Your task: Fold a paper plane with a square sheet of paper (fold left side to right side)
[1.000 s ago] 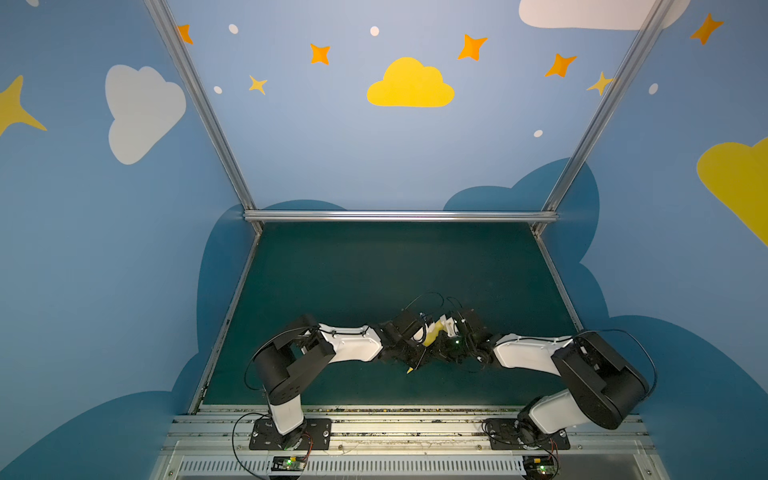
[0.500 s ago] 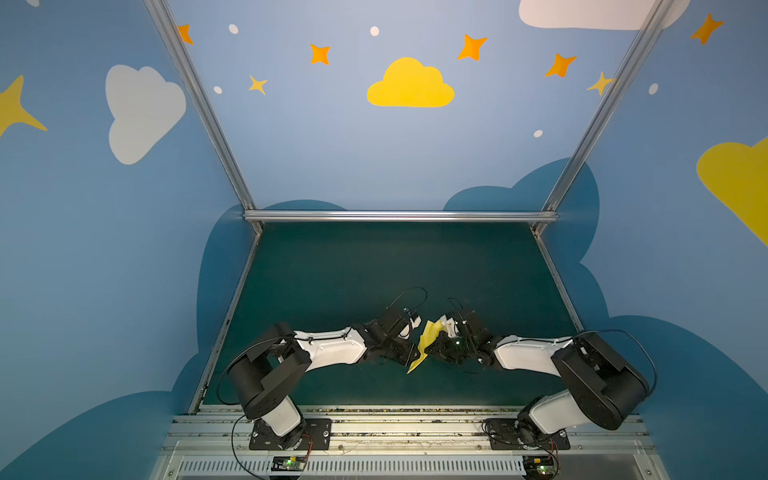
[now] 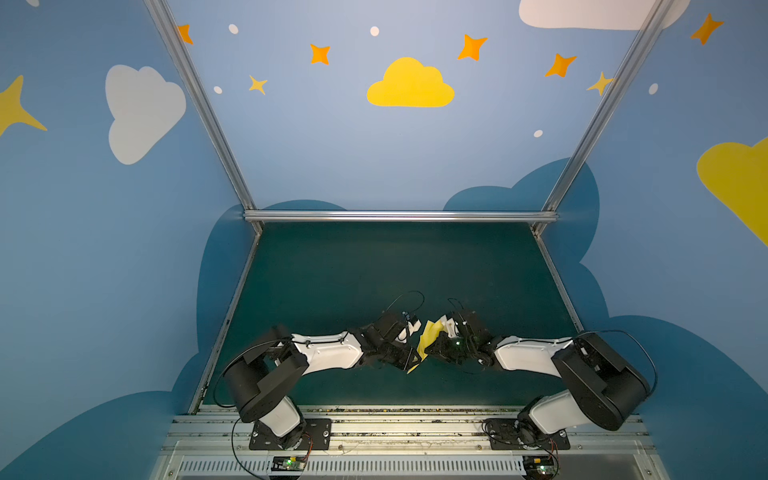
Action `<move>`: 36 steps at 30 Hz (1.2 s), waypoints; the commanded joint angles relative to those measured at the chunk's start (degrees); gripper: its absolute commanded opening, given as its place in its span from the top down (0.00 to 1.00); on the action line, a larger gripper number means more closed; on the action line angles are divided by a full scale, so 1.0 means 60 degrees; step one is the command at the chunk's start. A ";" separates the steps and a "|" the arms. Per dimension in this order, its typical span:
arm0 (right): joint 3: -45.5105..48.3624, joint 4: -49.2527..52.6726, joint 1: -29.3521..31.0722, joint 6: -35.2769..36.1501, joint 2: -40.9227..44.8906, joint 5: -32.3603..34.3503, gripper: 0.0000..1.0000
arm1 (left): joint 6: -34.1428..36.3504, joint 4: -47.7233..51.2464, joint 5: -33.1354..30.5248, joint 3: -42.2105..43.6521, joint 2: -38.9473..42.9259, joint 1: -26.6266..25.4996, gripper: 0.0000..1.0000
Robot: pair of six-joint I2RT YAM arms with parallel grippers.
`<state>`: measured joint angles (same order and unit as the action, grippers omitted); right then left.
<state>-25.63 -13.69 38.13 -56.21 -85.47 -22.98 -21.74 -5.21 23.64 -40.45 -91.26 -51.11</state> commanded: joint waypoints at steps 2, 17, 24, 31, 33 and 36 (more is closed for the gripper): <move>0.0302 0.0708 0.0024 -0.0037 -0.0036 0.0491 1.00 | 0.0100 -0.0157 0.0060 0.0098 -0.0009 -0.0106 0.74; 0.0301 0.0625 0.0018 -0.0139 -0.0059 0.0432 1.00 | 0.0454 0.0244 -0.0803 0.0039 -0.0283 -0.0532 0.83; 0.0325 0.0498 0.0017 -0.0119 0.0128 0.0277 1.00 | 0.0466 0.0049 -0.0763 0.0107 -0.0401 -0.0538 0.97; 0.0393 0.0950 0.0046 0.0130 0.1302 0.0008 1.00 | 0.0401 0.0047 -0.0481 -0.0012 -0.0826 -0.0541 0.97; 0.0438 0.1231 0.0074 0.0168 0.1695 0.0007 1.00 | 0.0404 0.0034 -0.0470 -0.0012 -0.0902 -0.0534 0.97; 0.0477 0.1631 0.0156 0.0223 0.2098 0.0072 1.00 | 0.0393 -0.0010 -0.0483 0.0011 -0.1003 -0.0534 0.97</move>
<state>-23.42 -8.16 38.50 -56.12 -74.72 -23.07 -19.77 -6.17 20.56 -40.27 -95.26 -54.13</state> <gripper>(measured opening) 0.047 0.047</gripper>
